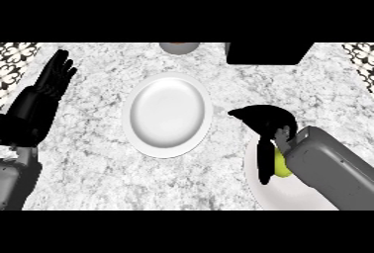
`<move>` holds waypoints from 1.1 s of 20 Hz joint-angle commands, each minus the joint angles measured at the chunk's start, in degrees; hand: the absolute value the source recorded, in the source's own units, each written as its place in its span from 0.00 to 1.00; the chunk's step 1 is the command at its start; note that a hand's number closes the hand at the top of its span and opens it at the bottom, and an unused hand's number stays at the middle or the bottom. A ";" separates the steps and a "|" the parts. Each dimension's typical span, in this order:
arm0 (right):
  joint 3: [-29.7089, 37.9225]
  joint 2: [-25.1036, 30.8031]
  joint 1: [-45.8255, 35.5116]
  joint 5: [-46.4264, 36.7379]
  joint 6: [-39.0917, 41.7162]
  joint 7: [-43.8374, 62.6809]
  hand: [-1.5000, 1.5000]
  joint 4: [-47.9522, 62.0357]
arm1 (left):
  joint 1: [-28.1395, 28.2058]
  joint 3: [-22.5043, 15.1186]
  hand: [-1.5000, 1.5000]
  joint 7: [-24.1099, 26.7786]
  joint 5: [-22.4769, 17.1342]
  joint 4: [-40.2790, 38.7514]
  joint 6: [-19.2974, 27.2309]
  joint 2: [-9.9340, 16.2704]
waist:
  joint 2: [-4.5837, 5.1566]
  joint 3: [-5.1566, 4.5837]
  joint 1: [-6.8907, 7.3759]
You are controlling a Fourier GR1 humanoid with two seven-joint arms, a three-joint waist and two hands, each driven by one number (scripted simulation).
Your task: Pick the pear from the plate and place it in the plate
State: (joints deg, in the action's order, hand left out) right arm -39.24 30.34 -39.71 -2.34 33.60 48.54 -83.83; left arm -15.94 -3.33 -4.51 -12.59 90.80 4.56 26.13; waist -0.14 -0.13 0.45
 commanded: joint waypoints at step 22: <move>2.05 -1.27 8.38 -21.74 8.30 -8.81 0.00 13.76 | -0.58 5.07 0.50 1.65 3.88 -3.02 -5.04 -3.29 | 0.19 0.12 -0.39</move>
State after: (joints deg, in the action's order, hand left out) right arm -38.68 28.57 -33.02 -21.23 39.98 43.11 -71.61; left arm -15.90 -0.46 -5.02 -8.93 90.70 1.68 22.44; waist 0.04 0.01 0.18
